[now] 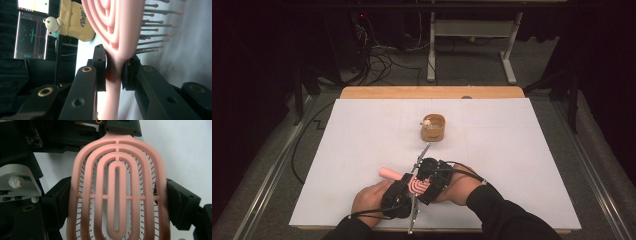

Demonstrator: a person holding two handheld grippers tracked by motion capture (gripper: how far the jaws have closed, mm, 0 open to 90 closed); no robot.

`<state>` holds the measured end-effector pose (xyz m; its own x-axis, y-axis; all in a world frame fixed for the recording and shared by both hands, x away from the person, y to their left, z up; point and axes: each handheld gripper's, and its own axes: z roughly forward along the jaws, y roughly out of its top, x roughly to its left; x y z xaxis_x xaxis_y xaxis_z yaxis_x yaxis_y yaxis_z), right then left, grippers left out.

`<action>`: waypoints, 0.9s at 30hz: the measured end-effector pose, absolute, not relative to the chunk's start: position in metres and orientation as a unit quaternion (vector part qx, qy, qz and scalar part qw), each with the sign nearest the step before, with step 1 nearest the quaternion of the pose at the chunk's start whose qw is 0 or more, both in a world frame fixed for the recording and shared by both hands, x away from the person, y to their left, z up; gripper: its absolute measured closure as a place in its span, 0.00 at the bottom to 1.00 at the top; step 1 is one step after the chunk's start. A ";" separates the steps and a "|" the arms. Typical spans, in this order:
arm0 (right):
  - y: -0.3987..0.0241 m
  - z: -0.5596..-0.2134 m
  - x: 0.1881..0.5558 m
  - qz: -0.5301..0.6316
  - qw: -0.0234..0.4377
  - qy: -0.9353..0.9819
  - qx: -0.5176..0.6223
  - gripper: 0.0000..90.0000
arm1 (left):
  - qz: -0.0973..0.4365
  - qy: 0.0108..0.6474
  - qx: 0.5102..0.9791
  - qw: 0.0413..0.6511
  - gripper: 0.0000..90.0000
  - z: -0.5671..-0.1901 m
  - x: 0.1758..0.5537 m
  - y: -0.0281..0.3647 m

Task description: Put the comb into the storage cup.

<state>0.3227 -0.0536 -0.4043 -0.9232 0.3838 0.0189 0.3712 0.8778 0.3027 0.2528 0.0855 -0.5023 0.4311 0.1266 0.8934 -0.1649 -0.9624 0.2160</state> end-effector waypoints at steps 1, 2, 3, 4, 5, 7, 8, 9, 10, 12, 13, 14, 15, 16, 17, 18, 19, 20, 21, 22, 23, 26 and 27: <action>-0.054 -0.404 0.323 0.152 0.021 0.969 0.195 0.22 | 0.533 -0.011 0.835 0.137 0.84 -0.502 0.253 0.085; -0.054 -0.404 0.323 0.151 0.021 0.969 0.195 0.22 | 0.527 -0.012 0.838 0.140 0.84 -0.502 0.253 0.086; -0.054 -0.405 0.323 0.149 0.021 0.969 0.195 0.22 | 0.524 -0.012 0.840 0.140 0.84 -0.502 0.254 0.085; -0.054 -0.405 0.323 0.149 0.021 0.969 0.195 0.22 | 0.524 -0.012 0.840 0.140 0.83 -0.502 0.254 0.085; -0.054 -0.405 0.323 0.150 0.021 0.969 0.196 0.22 | 0.529 -0.013 0.838 0.136 0.84 -0.503 0.254 0.085; -0.054 -0.405 0.323 0.151 0.019 0.969 0.196 0.22 | 0.530 -0.013 0.837 0.137 0.84 -0.502 0.253 0.086; -0.054 -0.405 0.323 0.151 0.019 0.969 0.196 0.22 | 0.530 -0.013 0.837 0.137 0.84 -0.502 0.253 0.086; -0.054 -0.404 0.323 0.154 0.017 0.968 0.197 0.22 | 0.532 -0.015 0.835 0.139 0.85 -0.502 0.253 0.086; -0.054 -0.404 0.323 0.154 0.017 0.968 0.197 0.22 | 0.532 -0.015 0.835 0.139 0.85 -0.502 0.253 0.086; -0.055 -0.404 0.324 0.155 0.014 0.968 0.199 0.22 | 0.534 -0.016 0.834 0.139 0.85 -0.502 0.253 0.086; -0.055 -0.404 0.324 0.154 0.013 0.967 0.201 0.22 | 0.534 -0.017 0.834 0.139 0.85 -0.502 0.253 0.086; -0.055 -0.404 0.324 0.153 0.012 0.967 0.202 0.22 | 0.537 -0.018 0.832 0.138 0.85 -0.502 0.253 0.086; -0.055 -0.404 0.324 0.153 0.012 0.968 0.201 0.22 | 0.537 -0.019 0.832 0.137 0.85 -0.502 0.253 0.086; -0.055 -0.404 0.324 0.153 0.012 0.968 0.201 0.22 | 0.538 -0.020 0.831 0.136 0.85 -0.502 0.252 0.086; -0.055 -0.404 0.325 0.153 0.008 0.967 0.203 0.22 | 0.541 -0.021 0.830 0.134 0.86 -0.503 0.252 0.086; -0.055 -0.404 0.325 0.153 0.008 0.967 0.203 0.22 | 0.541 -0.021 0.830 0.134 0.86 -0.503 0.252 0.086; -0.055 -0.404 0.325 0.152 0.007 0.967 0.204 0.22 | 0.542 -0.023 0.829 0.134 0.86 -0.503 0.252 0.086; -0.055 -0.404 0.325 0.152 0.007 0.967 0.204 0.22 | 0.543 -0.024 0.829 0.134 0.86 -0.503 0.252 0.086; -0.055 -0.404 0.326 0.153 0.005 0.967 0.206 0.22 | 0.544 -0.025 0.828 0.133 0.86 -0.503 0.252 0.086; -0.055 -0.404 0.326 0.153 0.004 0.967 0.206 0.22 | 0.545 -0.026 0.827 0.132 0.86 -0.503 0.252 0.086; -0.055 -0.404 0.326 0.152 0.004 0.967 0.205 0.22 | 0.545 -0.026 0.827 0.133 0.86 -0.503 0.252 0.086; -0.056 -0.404 0.326 0.153 0.003 0.967 0.206 0.22 | 0.547 -0.026 0.827 0.132 0.86 -0.503 0.252 0.086; -0.056 -0.404 0.326 0.151 0.002 0.967 0.207 0.22 | 0.548 -0.027 0.826 0.132 0.86 -0.503 0.252 0.086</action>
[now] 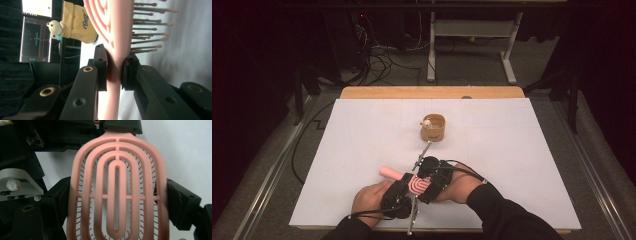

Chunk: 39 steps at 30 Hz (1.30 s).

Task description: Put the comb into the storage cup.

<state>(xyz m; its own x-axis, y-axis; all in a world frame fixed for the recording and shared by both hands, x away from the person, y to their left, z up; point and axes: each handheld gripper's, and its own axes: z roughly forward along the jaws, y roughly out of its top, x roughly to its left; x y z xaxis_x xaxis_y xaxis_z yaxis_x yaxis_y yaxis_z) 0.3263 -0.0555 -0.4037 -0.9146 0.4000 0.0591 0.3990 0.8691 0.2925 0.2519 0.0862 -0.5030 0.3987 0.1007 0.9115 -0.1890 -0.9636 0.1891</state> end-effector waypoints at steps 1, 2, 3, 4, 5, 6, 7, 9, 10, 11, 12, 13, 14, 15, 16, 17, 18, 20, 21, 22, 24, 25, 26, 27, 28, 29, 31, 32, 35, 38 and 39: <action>-0.056 -0.404 0.326 0.151 0.002 0.967 0.207 0.22 | 0.548 -0.027 0.826 0.132 0.86 -0.503 0.252 0.086; -0.056 -0.404 0.326 0.151 0.001 0.967 0.207 0.22 | 0.548 -0.027 0.826 0.132 0.86 -0.503 0.252 0.086; -0.055 -0.404 0.326 0.150 0.001 0.967 0.207 0.22 | 0.549 -0.027 0.825 0.132 0.86 -0.503 0.252 0.086; -0.056 -0.403 0.327 0.150 -0.001 0.967 0.206 0.21 | 0.548 -0.027 0.825 0.133 0.86 -0.503 0.252 0.086; -0.056 -0.403 0.327 0.150 -0.001 0.967 0.206 0.21 | 0.548 -0.027 0.825 0.133 0.86 -0.503 0.252 0.086; -0.056 -0.403 0.327 0.151 0.000 0.967 0.205 0.21 | 0.548 -0.026 0.825 0.134 0.86 -0.503 0.252 0.086; -0.056 -0.403 0.327 0.151 0.000 0.967 0.205 0.21 | 0.548 -0.026 0.825 0.134 0.86 -0.503 0.252 0.086; -0.056 -0.403 0.327 0.150 0.001 0.967 0.205 0.20 | 0.548 -0.026 0.826 0.132 0.87 -0.503 0.252 0.087; -0.057 -0.402 0.327 0.150 0.003 0.968 0.204 0.20 | 0.547 -0.025 0.826 0.132 0.87 -0.503 0.252 0.087; -0.057 -0.402 0.327 0.149 0.005 0.968 0.203 0.18 | 0.546 -0.024 0.827 0.133 0.87 -0.503 0.252 0.087; -0.059 -0.402 0.328 0.146 0.005 0.968 0.205 0.17 | 0.547 -0.024 0.826 0.133 0.87 -0.503 0.252 0.087; -0.059 -0.402 0.328 0.146 0.005 0.968 0.205 0.17 | 0.547 -0.024 0.826 0.133 0.87 -0.503 0.252 0.087; -0.059 -0.402 0.328 0.145 0.005 0.968 0.207 0.15 | 0.547 -0.024 0.826 0.134 0.87 -0.503 0.252 0.087; -0.059 -0.402 0.328 0.145 0.005 0.968 0.207 0.15 | 0.547 -0.024 0.826 0.134 0.87 -0.503 0.252 0.087; -0.059 -0.402 0.328 0.142 0.005 0.968 0.209 0.13 | 0.547 -0.024 0.826 0.135 0.87 -0.503 0.252 0.087; -0.059 -0.402 0.328 0.142 0.005 0.968 0.209 0.13 | 0.547 -0.024 0.826 0.135 0.87 -0.503 0.252 0.087; -0.060 -0.402 0.329 0.140 0.007 0.968 0.207 0.12 | 0.547 -0.024 0.826 0.136 0.87 -0.503 0.252 0.087; -0.060 -0.403 0.329 0.136 0.007 0.969 0.207 0.07 | 0.547 -0.023 0.826 0.137 0.87 -0.502 0.252 0.088; -0.060 -0.403 0.329 0.136 0.007 0.969 0.207 0.07 | 0.547 -0.023 0.826 0.137 0.87 -0.502 0.252 0.088; -0.060 -0.403 0.329 0.133 0.008 0.969 0.207 0.05 | 0.547 -0.023 0.825 0.137 0.87 -0.502 0.252 0.088; -0.060 -0.404 0.330 0.130 0.008 0.969 0.209 0.00 | 0.546 -0.021 0.824 0.146 0.87 -0.503 0.253 0.088; -0.060 -0.404 0.330 0.129 0.011 0.969 0.210 0.00 | 0.546 -0.021 0.824 0.146 0.87 -0.503 0.253 0.088; -0.061 -0.404 0.329 0.129 0.016 0.969 0.211 0.00 | 0.547 -0.021 0.824 0.146 0.87 -0.503 0.252 0.088; -0.061 -0.404 0.329 0.129 0.016 0.969 0.211 0.00 | 0.547 -0.021 0.824 0.146 0.87 -0.503 0.252 0.088; -0.061 -0.404 0.329 0.128 0.015 0.969 0.211 0.00 | 0.548 -0.020 0.823 0.147 0.87 -0.503 0.252 0.088; -0.061 -0.404 0.329 0.128 0.015 0.969 0.210 0.00 | 0.548 -0.020 0.823 0.147 0.87 -0.503 0.252 0.088; -0.062 -0.403 0.329 0.126 0.016 0.970 0.208 0.00 | 0.548 -0.020 0.823 0.147 0.87 -0.503 0.253 0.088; -0.063 -0.403 0.329 0.127 0.016 0.969 0.209 0.00 | 0.548 -0.020 0.823 0.147 0.87 -0.503 0.253 0.088; -0.065 -0.401 0.328 0.127 0.015 0.970 0.209 0.00 | 0.548 -0.019 0.823 0.147 0.87 -0.503 0.253 0.088; -0.068 -0.401 0.327 0.129 0.015 0.969 0.208 0.00 | 0.547 -0.017 0.824 0.147 0.87 -0.503 0.253 0.088; -0.069 -0.400 0.327 0.128 0.016 0.970 0.208 0.00 | 0.548 -0.017 0.823 0.147 0.87 -0.503 0.253 0.089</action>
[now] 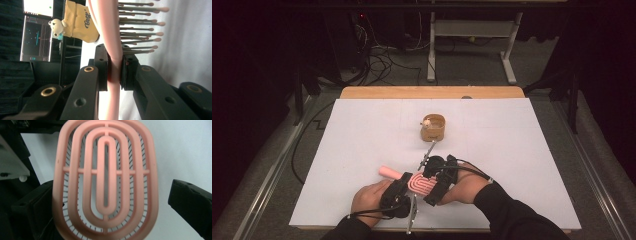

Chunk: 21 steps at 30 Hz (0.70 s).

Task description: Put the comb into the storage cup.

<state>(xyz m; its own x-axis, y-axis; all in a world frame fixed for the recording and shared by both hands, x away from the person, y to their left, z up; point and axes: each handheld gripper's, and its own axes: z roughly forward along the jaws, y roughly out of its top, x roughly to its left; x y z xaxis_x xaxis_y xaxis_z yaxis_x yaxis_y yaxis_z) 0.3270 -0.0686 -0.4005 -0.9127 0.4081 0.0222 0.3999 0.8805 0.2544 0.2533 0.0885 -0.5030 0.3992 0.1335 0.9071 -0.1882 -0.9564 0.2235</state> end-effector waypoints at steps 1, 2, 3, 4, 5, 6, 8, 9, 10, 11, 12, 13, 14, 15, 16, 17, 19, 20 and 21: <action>-0.072 -0.399 0.326 0.127 0.015 0.970 0.208 0.00 | 0.547 -0.015 0.824 0.146 0.87 -0.503 0.253 0.089; -0.073 -0.399 0.326 0.126 0.016 0.970 0.209 0.00 | 0.547 -0.014 0.824 0.145 0.87 -0.503 0.254 0.089; -0.073 -0.399 0.326 0.126 0.016 0.970 0.209 0.00 | 0.547 -0.014 0.824 0.145 0.87 -0.503 0.254 0.089; -0.074 -0.398 0.325 0.126 0.015 0.970 0.208 0.00 | 0.546 -0.013 0.825 0.146 0.87 -0.503 0.254 0.089; -0.076 -0.398 0.325 0.127 0.015 0.970 0.209 0.00 | 0.546 -0.013 0.825 0.146 0.87 -0.503 0.254 0.090; -0.078 -0.398 0.324 0.125 0.015 0.970 0.209 0.00 | 0.545 -0.012 0.825 0.146 0.87 -0.503 0.255 0.090; -0.082 -0.397 0.324 0.126 0.014 0.969 0.213 0.00 | 0.545 -0.010 0.826 0.144 0.87 -0.502 0.255 0.091; -0.084 -0.396 0.323 0.125 0.016 0.969 0.213 0.00 | 0.545 -0.009 0.826 0.145 0.87 -0.503 0.256 0.091; -0.087 -0.396 0.323 0.126 0.015 0.968 0.216 0.00 | 0.545 -0.008 0.826 0.144 0.87 -0.503 0.256 0.091; -0.088 -0.395 0.323 0.126 0.016 0.968 0.215 0.00 | 0.545 -0.007 0.826 0.144 0.87 -0.502 0.256 0.092; -0.091 -0.395 0.322 0.125 0.018 0.968 0.216 0.00 | 0.545 -0.005 0.826 0.144 0.87 -0.503 0.256 0.092; -0.093 -0.395 0.322 0.123 0.019 0.968 0.217 0.00 | 0.546 -0.004 0.826 0.143 0.87 -0.503 0.257 0.092; -0.095 -0.395 0.322 0.123 0.020 0.968 0.216 0.00 | 0.546 -0.004 0.826 0.143 0.87 -0.502 0.257 0.093; -0.100 -0.394 0.322 0.121 0.022 0.967 0.222 0.00 | 0.545 -0.001 0.826 0.142 0.87 -0.502 0.258 0.094; -0.100 -0.394 0.322 0.121 0.022 0.967 0.222 0.00 | 0.545 -0.001 0.826 0.142 0.87 -0.502 0.258 0.094; -0.102 -0.395 0.322 0.122 0.024 0.967 0.222 0.00 | 0.544 0.002 0.826 0.143 0.87 -0.503 0.258 0.094; -0.110 -0.395 0.323 0.120 0.027 0.966 0.228 0.00 | 0.544 0.005 0.827 0.142 0.87 -0.502 0.259 0.096; -0.110 -0.395 0.323 0.120 0.027 0.966 0.228 0.00 | 0.544 0.007 0.826 0.143 0.87 -0.502 0.259 0.096; -0.113 -0.396 0.323 0.121 0.027 0.966 0.228 0.00 | 0.545 0.009 0.826 0.145 0.87 -0.502 0.260 0.097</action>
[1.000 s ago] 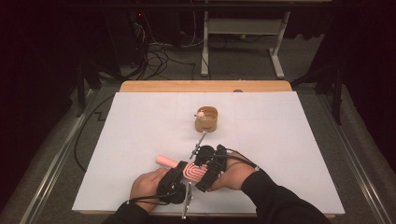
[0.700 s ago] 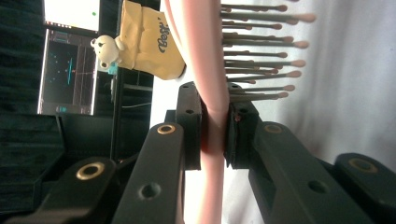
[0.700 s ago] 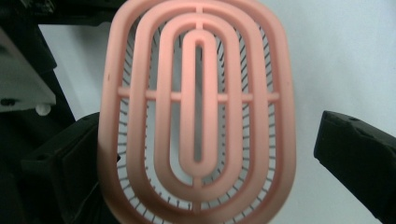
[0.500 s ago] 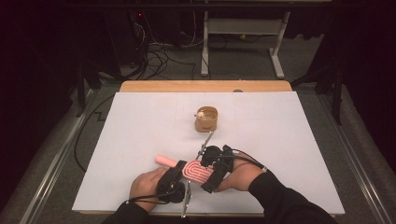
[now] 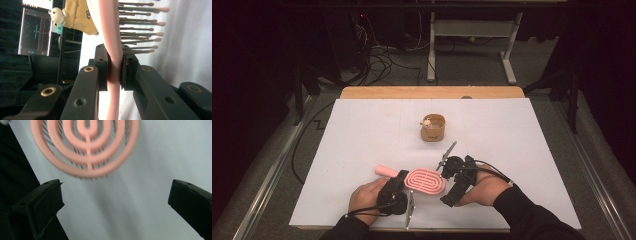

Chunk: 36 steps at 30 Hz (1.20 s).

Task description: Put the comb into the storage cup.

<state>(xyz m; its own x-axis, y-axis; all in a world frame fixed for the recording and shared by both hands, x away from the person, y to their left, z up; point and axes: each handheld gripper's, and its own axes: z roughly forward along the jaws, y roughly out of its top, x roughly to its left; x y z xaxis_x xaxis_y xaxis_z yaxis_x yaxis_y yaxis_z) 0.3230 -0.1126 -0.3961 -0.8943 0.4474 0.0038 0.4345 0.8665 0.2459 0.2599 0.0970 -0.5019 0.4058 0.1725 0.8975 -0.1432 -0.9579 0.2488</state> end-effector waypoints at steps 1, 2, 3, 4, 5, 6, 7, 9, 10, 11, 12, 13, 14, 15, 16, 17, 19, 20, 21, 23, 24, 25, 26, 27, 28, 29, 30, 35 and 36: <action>-0.116 -0.397 0.323 0.118 0.027 0.965 0.230 0.00 | 0.545 0.010 0.826 0.145 0.87 -0.501 0.260 0.097; -0.121 -0.398 0.324 0.115 0.028 0.966 0.232 0.00 | 0.544 0.015 0.826 0.147 0.87 -0.501 0.261 0.099; -0.121 -0.398 0.324 0.115 0.028 0.966 0.232 0.00 | 0.544 0.015 0.826 0.147 0.87 -0.501 0.261 0.099; -0.124 -0.399 0.324 0.113 0.030 0.965 0.235 0.00 | 0.545 0.016 0.825 0.147 0.87 -0.500 0.261 0.099; -0.127 -0.400 0.325 0.109 0.032 0.965 0.236 0.00 | 0.546 0.017 0.825 0.146 0.87 -0.500 0.261 0.100; -0.129 -0.401 0.325 0.109 0.032 0.965 0.237 0.00 | 0.544 0.020 0.825 0.148 0.87 -0.500 0.262 0.101; -0.133 -0.403 0.326 0.106 0.032 0.964 0.241 0.00 | 0.544 0.021 0.825 0.149 0.87 -0.500 0.262 0.101; -0.138 -0.405 0.326 0.103 0.032 0.963 0.246 0.00 | 0.543 0.025 0.826 0.151 0.87 -0.499 0.263 0.102; -0.144 -0.408 0.326 0.099 0.034 0.963 0.247 0.00 | 0.542 0.028 0.826 0.149 0.87 -0.499 0.264 0.103; -0.144 -0.408 0.326 0.099 0.034 0.963 0.247 0.00 | 0.542 0.028 0.826 0.149 0.87 -0.499 0.264 0.103; -0.146 -0.409 0.327 0.097 0.035 0.963 0.248 0.00 | 0.542 0.031 0.827 0.149 0.87 -0.499 0.264 0.103; -0.149 -0.411 0.327 0.096 0.036 0.963 0.248 0.00 | 0.542 0.032 0.827 0.149 0.87 -0.498 0.264 0.104; -0.151 -0.411 0.327 0.092 0.036 0.963 0.249 0.00 | 0.542 0.032 0.827 0.148 0.87 -0.498 0.264 0.104; -0.154 -0.412 0.327 0.091 0.037 0.964 0.248 0.00 | 0.542 0.032 0.826 0.148 0.87 -0.498 0.264 0.104; -0.157 -0.412 0.327 0.090 0.037 0.963 0.250 0.00 | 0.542 0.032 0.826 0.148 0.87 -0.498 0.264 0.104; -0.161 -0.413 0.328 0.088 0.038 0.963 0.253 0.00 | 0.542 0.033 0.826 0.148 0.87 -0.498 0.265 0.105; -0.170 -0.415 0.329 0.084 0.043 0.961 0.260 0.00 | 0.541 0.037 0.827 0.150 0.87 -0.498 0.265 0.106; -0.174 -0.417 0.330 0.083 0.044 0.960 0.263 0.00 | 0.541 0.037 0.827 0.150 0.87 -0.498 0.265 0.106; -0.174 -0.417 0.330 0.083 0.044 0.960 0.263 0.00 | 0.542 0.038 0.826 0.150 0.87 -0.498 0.265 0.106; -0.181 -0.420 0.330 0.079 0.048 0.958 0.270 0.00 | 0.544 0.040 0.825 0.152 0.87 -0.497 0.265 0.107; -0.188 -0.425 0.331 0.075 0.050 0.957 0.274 0.00 | 0.543 0.042 0.824 0.154 0.87 -0.497 0.265 0.107; -0.188 -0.425 0.331 0.075 0.050 0.957 0.274 0.00 | 0.543 0.043 0.824 0.154 0.87 -0.496 0.265 0.107; -0.193 -0.428 0.332 0.073 0.050 0.956 0.279 0.00 | 0.543 0.044 0.824 0.156 0.87 -0.496 0.265 0.108; -0.193 -0.428 0.332 0.073 0.050 0.956 0.279 0.00 | 0.543 0.046 0.824 0.156 0.87 -0.496 0.265 0.108; -0.198 -0.432 0.332 0.073 0.051 0.955 0.284 0.00 | 0.542 0.048 0.824 0.158 0.87 -0.496 0.266 0.109; -0.198 -0.432 0.332 0.073 0.051 0.955 0.284 0.00 | 0.541 0.050 0.825 0.159 0.87 -0.495 0.266 0.109; -0.202 -0.435 0.332 0.075 0.053 0.954 0.285 0.00 | 0.539 0.055 0.825 0.162 0.87 -0.495 0.266 0.110; -0.208 -0.435 0.331 0.094 0.064 0.949 0.294 0.00 | 0.527 0.079 0.827 0.182 0.87 -0.493 0.269 0.115; -0.210 -0.435 0.331 0.109 0.071 0.945 0.299 0.00 | 0.523 0.085 0.826 0.189 0.87 -0.492 0.270 0.116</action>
<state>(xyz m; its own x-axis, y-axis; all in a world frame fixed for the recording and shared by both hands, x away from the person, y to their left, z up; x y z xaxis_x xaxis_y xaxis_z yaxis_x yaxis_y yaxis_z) 0.3306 -0.2104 -0.4345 -0.8105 0.5817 -0.0690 0.5506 0.7967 0.2494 0.2696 0.1164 -0.4920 0.4375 0.3395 0.8327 -0.0571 -0.9136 0.4025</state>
